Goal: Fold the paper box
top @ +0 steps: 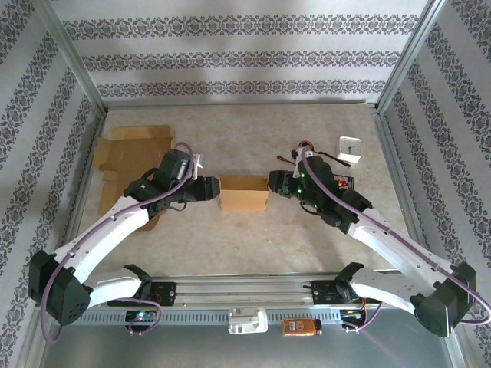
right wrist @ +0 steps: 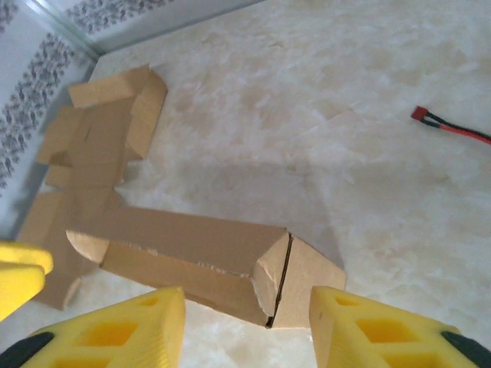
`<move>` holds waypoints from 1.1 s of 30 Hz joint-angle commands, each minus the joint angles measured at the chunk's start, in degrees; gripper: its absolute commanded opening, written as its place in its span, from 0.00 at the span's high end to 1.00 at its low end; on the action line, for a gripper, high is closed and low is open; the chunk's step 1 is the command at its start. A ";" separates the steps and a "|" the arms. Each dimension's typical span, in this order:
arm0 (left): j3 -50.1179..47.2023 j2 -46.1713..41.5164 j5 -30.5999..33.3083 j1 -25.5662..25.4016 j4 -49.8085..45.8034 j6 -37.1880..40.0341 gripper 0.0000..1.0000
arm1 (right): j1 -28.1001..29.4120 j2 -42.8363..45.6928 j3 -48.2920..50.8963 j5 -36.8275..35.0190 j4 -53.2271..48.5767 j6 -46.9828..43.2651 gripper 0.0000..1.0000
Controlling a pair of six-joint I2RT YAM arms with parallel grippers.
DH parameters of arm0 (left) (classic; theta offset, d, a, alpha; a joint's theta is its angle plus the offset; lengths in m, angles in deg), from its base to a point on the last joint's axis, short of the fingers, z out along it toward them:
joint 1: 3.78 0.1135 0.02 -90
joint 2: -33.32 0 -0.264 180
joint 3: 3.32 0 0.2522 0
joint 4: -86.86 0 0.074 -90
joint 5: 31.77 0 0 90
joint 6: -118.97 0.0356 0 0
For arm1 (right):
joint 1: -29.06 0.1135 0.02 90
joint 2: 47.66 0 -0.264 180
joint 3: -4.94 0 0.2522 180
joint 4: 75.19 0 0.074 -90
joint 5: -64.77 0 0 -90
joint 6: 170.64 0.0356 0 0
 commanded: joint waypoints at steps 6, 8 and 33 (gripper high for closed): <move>4.33 4.91 -2.75 2.93 3.82 -21.45 0.58 | -5.93 -10.55 -7.96 16.02 -4.47 15.96 0.62; 5.45 6.37 -3.51 3.30 3.84 -21.64 0.58 | -5.82 -11.65 -8.33 16.51 -4.50 15.79 0.62; -0.07 10.04 -6.34 4.01 5.45 -20.83 0.87 | -3.63 -13.27 -2.98 13.33 -5.34 12.29 0.80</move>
